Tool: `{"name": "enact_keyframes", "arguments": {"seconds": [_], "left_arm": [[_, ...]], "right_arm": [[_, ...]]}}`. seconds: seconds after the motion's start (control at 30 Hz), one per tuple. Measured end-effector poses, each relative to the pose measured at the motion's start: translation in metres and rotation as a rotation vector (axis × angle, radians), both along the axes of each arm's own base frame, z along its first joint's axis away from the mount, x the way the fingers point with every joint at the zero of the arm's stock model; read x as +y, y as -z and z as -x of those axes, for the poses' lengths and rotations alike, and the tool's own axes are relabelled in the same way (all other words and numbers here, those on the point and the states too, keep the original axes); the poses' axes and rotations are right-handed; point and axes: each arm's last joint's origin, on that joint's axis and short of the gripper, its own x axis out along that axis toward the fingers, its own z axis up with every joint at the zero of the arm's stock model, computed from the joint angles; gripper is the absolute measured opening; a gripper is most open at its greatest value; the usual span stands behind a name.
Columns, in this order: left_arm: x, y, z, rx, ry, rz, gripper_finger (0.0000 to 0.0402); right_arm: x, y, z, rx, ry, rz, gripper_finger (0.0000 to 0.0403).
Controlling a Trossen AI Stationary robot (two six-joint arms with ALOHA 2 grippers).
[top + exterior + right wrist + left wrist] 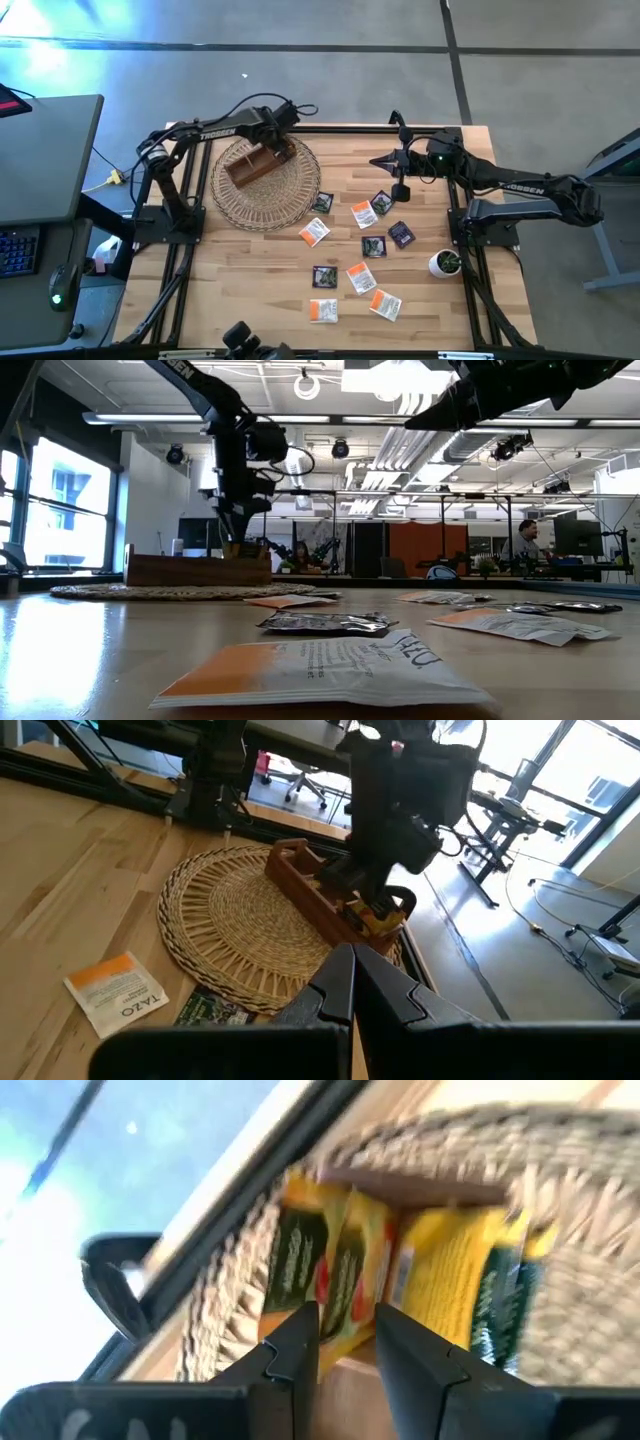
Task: Pick & Place Tea
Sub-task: Adjust the yellow tea bag in the right section of the wooden organizer
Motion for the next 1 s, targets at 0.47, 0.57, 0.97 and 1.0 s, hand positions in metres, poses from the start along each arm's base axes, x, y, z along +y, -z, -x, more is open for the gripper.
{"name": "enact_keyframes", "arguments": {"seconds": [0.47, 0.57, 0.97, 1.0], "left_arm": [[-0.049, -0.019, -0.038, -0.093, 0.213, 0.071, 0.0097], [-0.058, -0.019, -0.043, -0.092, 0.24, 0.072, 0.0097], [-0.054, 0.012, -0.033, -0.1, 0.229, 0.137, 0.0097], [-0.054, 0.016, -0.032, -0.092, 0.222, 0.123, 0.0097]], "right_arm": [[0.0, 0.001, 0.0, 0.006, 0.0, -0.002, 0.0], [0.0, 0.001, 0.0, 0.006, 0.0, -0.002, 0.0], [0.0, 0.001, 0.0, 0.006, 0.001, -0.003, 0.0], [0.0, 0.001, 0.0, 0.006, 0.0, -0.003, 0.0]]}}
